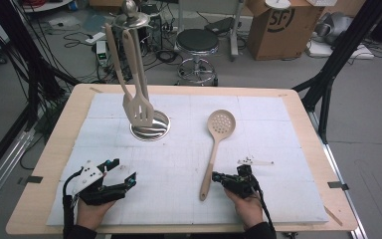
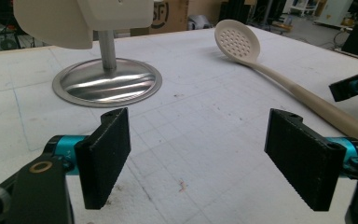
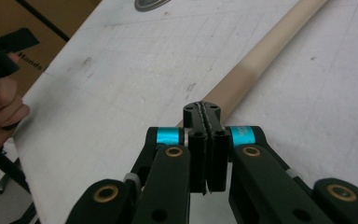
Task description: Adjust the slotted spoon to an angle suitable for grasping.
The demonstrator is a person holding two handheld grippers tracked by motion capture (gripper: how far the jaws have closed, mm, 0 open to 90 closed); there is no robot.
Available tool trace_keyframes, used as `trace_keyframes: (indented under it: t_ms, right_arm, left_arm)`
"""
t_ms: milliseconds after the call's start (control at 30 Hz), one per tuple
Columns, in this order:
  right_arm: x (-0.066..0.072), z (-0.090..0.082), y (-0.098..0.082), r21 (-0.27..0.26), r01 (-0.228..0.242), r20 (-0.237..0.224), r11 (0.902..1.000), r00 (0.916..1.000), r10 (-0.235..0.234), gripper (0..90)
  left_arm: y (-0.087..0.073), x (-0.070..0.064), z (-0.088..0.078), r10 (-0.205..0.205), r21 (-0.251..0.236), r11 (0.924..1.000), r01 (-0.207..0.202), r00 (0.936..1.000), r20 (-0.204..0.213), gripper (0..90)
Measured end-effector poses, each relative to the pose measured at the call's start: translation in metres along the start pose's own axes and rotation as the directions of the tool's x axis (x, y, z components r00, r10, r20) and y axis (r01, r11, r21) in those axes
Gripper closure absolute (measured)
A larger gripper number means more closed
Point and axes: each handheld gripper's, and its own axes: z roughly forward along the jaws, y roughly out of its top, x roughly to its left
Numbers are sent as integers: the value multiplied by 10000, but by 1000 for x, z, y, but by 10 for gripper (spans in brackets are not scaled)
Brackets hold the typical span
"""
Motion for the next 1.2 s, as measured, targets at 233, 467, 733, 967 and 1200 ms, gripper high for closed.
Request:
trace_keyframes:
  t_ms: [233,467,733,967,1200]
  right_arm:
    - [7,-5,-10,166,271,-70,9995,9996,-270,895]
    - [13,-3,-15,758,457,-184,9961,9988,-444,896]
    - [15,1,-16,1054,438,-270,9935,9988,-412,895]
    - [17,9,-13,1292,630,-492,9896,9972,-571,895]
    - [19,15,-11,1337,748,-634,9882,9957,-668,895]
  left_arm:
    - [-1,-1,2,25,113,9999,-25,10000,-30,230]
    - [-1,-1,3,87,152,9998,-87,10000,4,230]
    - [-1,-2,3,115,162,9998,-115,9999,46,230]
    - [-1,-5,6,208,246,9995,-210,9997,111,230]
    - [-1,-6,9,241,280,9993,-245,9996,144,230]
